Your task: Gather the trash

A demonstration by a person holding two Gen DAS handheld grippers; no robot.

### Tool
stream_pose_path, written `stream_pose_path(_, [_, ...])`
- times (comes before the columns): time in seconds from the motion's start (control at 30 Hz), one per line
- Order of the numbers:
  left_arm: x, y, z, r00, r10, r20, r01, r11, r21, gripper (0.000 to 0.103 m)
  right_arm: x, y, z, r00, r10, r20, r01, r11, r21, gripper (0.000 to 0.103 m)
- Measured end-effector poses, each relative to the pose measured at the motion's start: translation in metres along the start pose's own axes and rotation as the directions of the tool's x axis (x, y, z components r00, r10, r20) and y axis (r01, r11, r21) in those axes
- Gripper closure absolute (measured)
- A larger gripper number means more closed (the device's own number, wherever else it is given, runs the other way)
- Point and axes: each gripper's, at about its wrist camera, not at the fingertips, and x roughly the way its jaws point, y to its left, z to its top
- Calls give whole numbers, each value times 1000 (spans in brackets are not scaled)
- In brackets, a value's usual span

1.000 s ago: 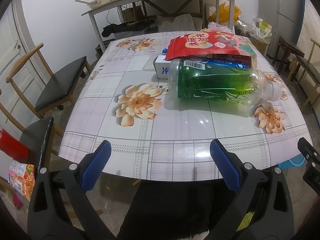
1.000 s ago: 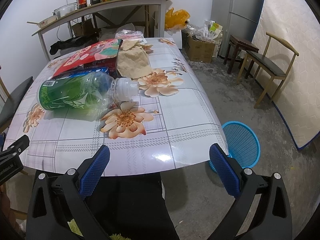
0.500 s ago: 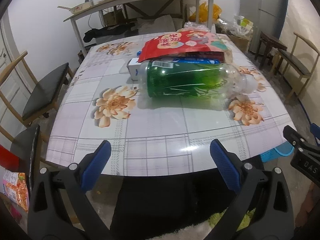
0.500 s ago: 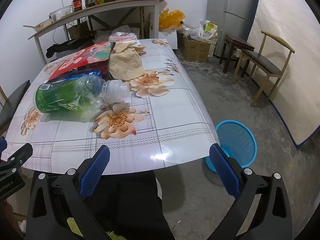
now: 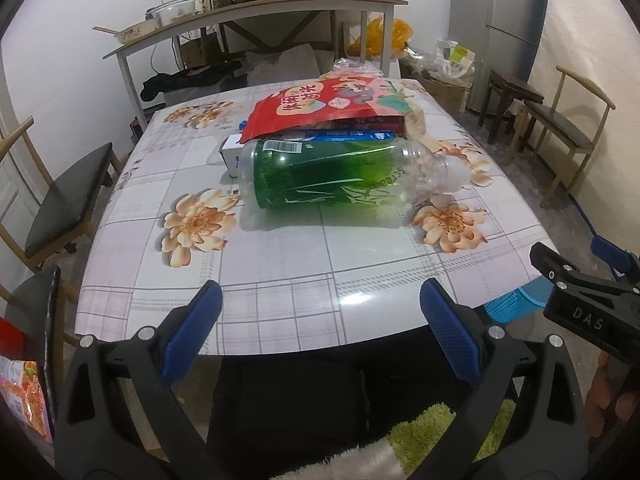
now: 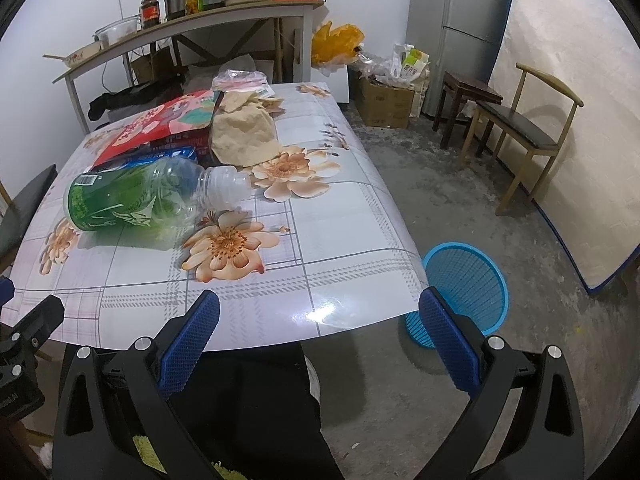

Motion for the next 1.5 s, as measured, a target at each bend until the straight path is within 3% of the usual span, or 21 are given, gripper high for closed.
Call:
stream_pose_path(0.67, [0, 1, -1, 1000, 0, -10, 0, 1000, 0, 7, -3, -4, 0, 1000, -9, 4, 9, 1000, 2, 6])
stream_pose_path(1.5, [4, 14, 4, 998, 56, -3, -56, 997, -52, 7, -3, -35, 2, 996, -87, 5, 87, 995, 56, 6])
